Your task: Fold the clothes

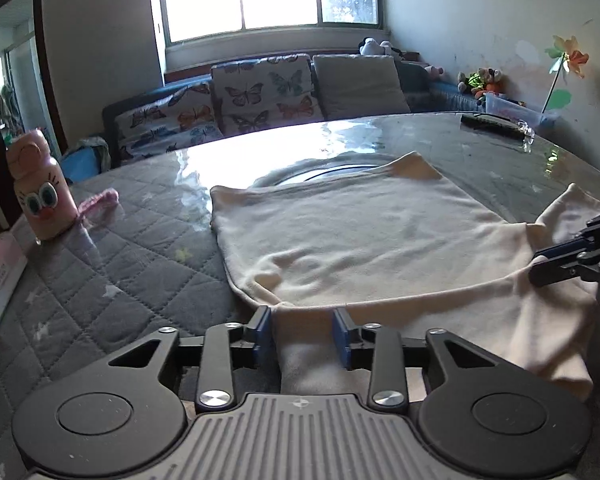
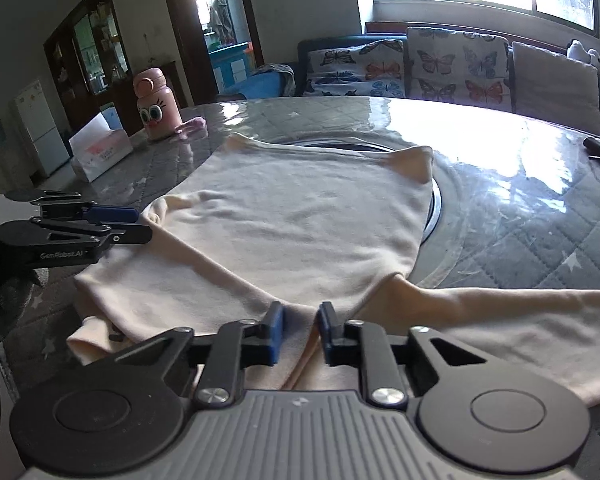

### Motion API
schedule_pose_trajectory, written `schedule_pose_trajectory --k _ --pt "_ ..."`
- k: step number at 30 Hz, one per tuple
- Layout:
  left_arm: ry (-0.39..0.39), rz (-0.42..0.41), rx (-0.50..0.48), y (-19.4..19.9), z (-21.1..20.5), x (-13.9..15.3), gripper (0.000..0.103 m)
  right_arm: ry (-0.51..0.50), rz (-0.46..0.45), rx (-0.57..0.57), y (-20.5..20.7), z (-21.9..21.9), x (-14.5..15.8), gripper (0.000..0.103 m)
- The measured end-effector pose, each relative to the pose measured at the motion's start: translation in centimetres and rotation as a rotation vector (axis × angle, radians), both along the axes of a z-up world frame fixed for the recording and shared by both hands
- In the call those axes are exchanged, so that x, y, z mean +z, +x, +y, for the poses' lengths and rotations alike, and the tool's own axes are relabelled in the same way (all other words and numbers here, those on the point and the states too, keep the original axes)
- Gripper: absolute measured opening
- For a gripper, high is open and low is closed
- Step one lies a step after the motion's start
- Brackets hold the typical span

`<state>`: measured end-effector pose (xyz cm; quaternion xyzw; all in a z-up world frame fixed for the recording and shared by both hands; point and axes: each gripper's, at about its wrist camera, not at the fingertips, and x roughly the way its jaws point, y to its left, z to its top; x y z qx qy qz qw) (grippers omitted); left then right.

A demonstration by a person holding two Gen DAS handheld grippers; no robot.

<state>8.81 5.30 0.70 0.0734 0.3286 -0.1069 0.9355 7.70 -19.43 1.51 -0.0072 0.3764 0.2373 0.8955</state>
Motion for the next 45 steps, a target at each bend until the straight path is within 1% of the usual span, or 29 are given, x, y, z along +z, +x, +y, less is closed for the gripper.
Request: schedule_pose_trajectory --k 2,3,5,8,11,13,19,23,29,31,32,33,34,38,39,42,45 --pt "0.008 0.003 0.004 0.2 0.0 -0.3 0.036 -0.001 -0.005 -0.002 0.0 -0.1 0.1 0.014" --pt "0.013 -0.01 0.004 0.0 0.0 -0.2 0.035 -0.004 -0.007 0.001 -0.1 -0.1 0.2 0.014" --pt "0.021 -0.04 0.0 -0.4 0.2 0.2 0.035 -0.008 -0.013 0.007 -0.1 0.0 0.3 0.014" --pt "0.023 -0.078 -0.041 -0.9 0.1 1.2 0.036 -0.007 -0.026 0.015 -0.3 0.0 0.5 0.013" --pt "0.044 -0.062 -0.095 -0.5 -0.5 1.2 0.036 -0.002 -0.036 0.016 -0.2 0.0 0.8 0.013" --pt "0.062 -0.052 -0.102 -0.1 -0.8 0.9 0.036 0.001 -0.04 0.014 -0.2 0.0 1.0 0.013" --pt "0.06 -0.06 -0.188 0.3 -0.5 0.7 0.037 -0.001 -0.056 0.032 -0.1 0.0 1.4 0.012" --pt "0.111 -0.05 -0.232 0.6 -0.4 0.6 0.037 0.002 -0.053 0.028 0.0 0.0 1.3 0.012" --pt "0.128 -0.034 -0.229 0.8 0.2 0.0 0.037 0.004 -0.047 0.023 0.2 -0.1 1.1 0.012" --pt "0.138 -0.034 -0.227 0.8 0.1 -0.3 0.027 0.003 -0.045 0.024 0.3 0.0 1.0 0.012" --pt "0.144 -0.037 -0.226 0.8 0.1 -0.5 0.025 0.003 -0.045 0.025 0.3 0.0 1.0 0.012" --pt "0.142 -0.039 -0.222 0.8 0.1 -0.6 0.02 0.004 -0.045 0.025 0.4 0.0 1.0 0.012" --pt "0.135 -0.046 -0.216 0.8 0.2 -0.5 0.015 0.003 -0.046 0.025 0.4 0.0 1.0 0.012" --pt "0.12 -0.095 -0.185 -0.1 0.6 -0.2 0.012 0.006 -0.059 0.022 0.2 0.0 1.3 0.011" --pt "0.106 -0.108 -0.172 -0.4 0.8 0.0 0.011 0.008 -0.064 0.02 0.2 -0.1 1.5 0.008" --pt "0.008 -0.124 -0.106 -0.8 2.5 0.8 0.011 0.025 -0.083 0.012 0.1 -0.2 1.9 0.008" --pt "-0.087 -0.106 -0.036 -0.7 4.4 0.8 0.011 0.026 -0.089 -0.003 0.5 -0.1 1.6 0.008"
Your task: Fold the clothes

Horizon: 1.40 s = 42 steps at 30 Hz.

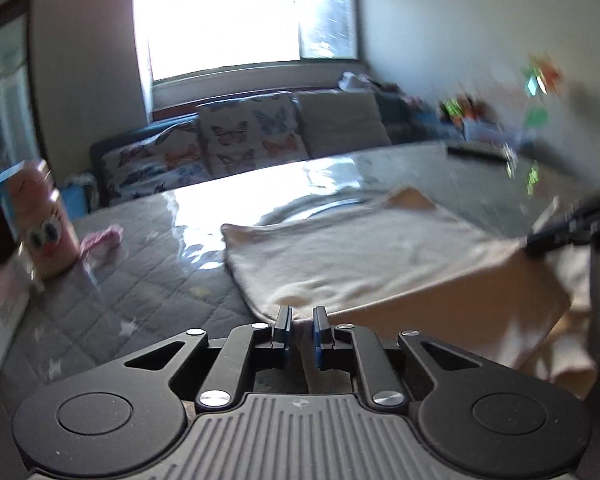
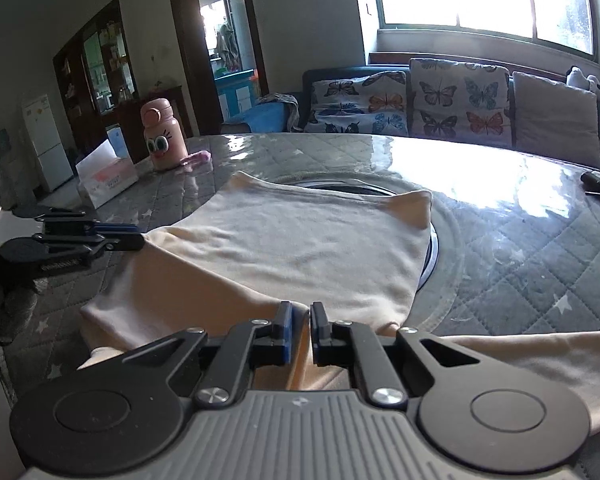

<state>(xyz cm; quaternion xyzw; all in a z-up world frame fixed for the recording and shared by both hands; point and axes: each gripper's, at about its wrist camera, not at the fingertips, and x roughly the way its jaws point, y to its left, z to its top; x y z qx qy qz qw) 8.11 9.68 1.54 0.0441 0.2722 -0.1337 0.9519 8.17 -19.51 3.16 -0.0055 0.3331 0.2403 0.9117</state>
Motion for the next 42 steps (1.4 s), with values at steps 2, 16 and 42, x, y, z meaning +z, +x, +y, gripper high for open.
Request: schedule_pose_trajectory --k 2,16,42 --pt "-0.006 0.031 0.035 0.3 0.5 -0.7 0.011 -0.012 0.004 -0.023 0.4 0.1 -0.6 0.008" --pt "0.059 -0.02 0.007 -1.9 -1.8 1.1 0.017 -0.066 0.005 0.145 -1.3 3.1 -1.1 0.01" --pt "0.085 0.024 -0.066 -4.8 -4.7 0.8 0.042 -0.087 0.032 -0.582 -1.1 -15.9 -2.3 0.039"
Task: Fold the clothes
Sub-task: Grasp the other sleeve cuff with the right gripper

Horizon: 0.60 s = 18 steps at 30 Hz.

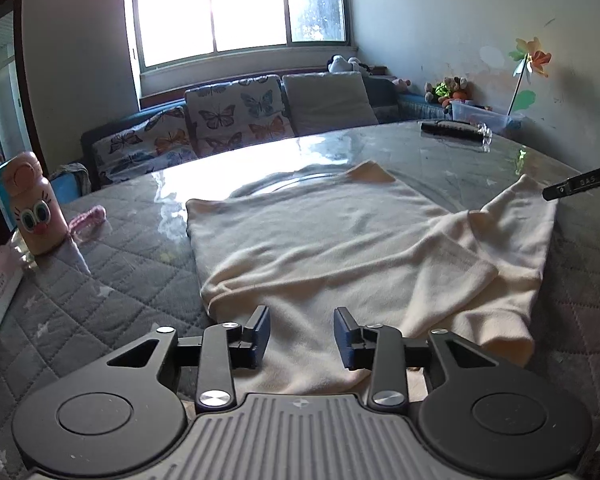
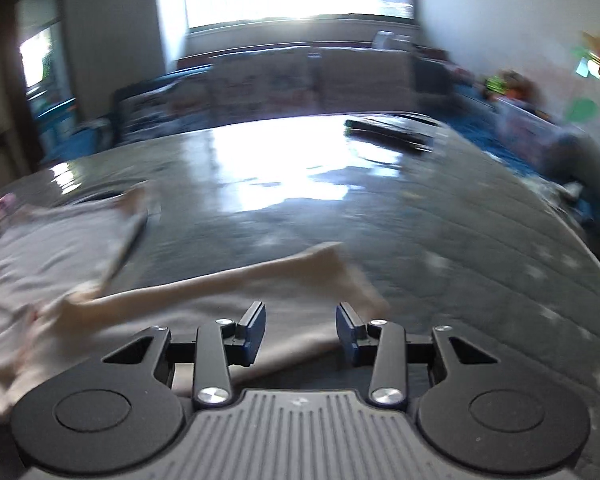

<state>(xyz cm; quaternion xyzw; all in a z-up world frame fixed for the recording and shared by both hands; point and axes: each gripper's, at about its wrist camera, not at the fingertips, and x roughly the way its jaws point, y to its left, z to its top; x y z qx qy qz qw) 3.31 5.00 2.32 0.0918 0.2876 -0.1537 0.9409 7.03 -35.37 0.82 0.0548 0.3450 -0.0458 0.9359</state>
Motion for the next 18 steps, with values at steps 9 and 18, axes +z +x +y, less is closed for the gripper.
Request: schedule_pose_trajectory --k 9,18 --pt "0.008 0.001 -0.009 -0.3 -1.1 0.2 0.048 0.05 -0.006 -0.103 0.7 -3.0 -1.8 0.038" --pt "0.001 -0.001 -0.002 -0.7 -1.5 0.4 0.054 0.058 -0.085 -0.062 -0.7 -2.0 0.9 0.004"
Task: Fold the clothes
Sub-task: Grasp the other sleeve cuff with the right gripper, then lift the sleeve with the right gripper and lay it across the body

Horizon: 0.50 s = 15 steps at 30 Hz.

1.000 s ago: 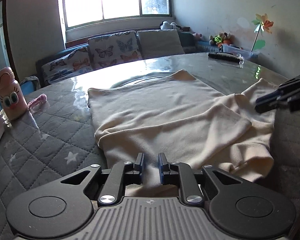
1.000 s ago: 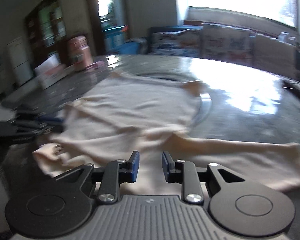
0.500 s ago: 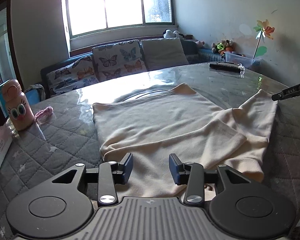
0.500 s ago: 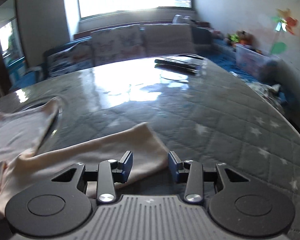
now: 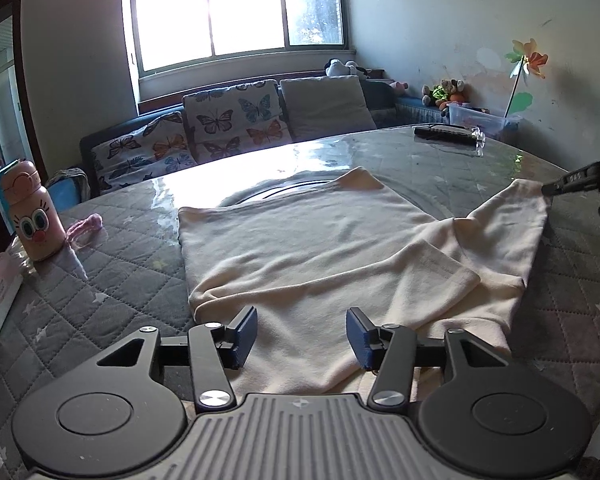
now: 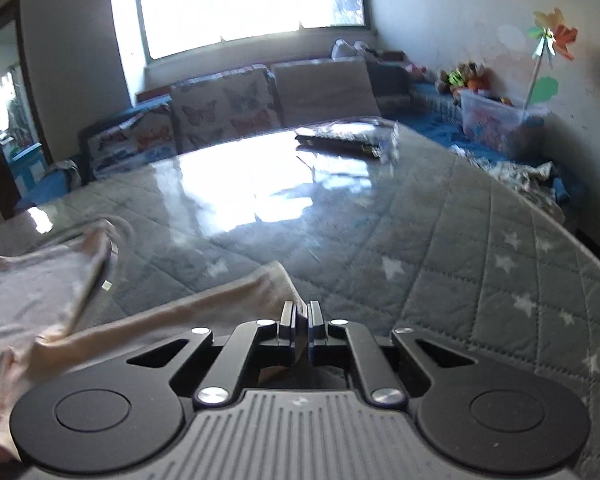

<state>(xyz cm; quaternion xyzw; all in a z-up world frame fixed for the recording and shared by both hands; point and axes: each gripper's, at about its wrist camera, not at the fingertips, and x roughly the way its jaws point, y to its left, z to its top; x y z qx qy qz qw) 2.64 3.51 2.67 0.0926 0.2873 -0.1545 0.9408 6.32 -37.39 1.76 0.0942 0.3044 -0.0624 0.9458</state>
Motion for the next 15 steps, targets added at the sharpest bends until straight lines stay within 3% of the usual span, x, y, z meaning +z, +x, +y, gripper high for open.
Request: schedule_pose_trajectory --k 7,15 --pt "-0.017 0.007 0.001 -0.4 -0.3 -0.4 0.056 0.006 -0.132 0.209 -1.5 4.6 6.3 0.004" --pt "-0.046 -0.001 0.041 -1.8 1.5 -0.5 0.059 -0.032 -0.199 0.527 -0.4 15.3 10.6 0.004"
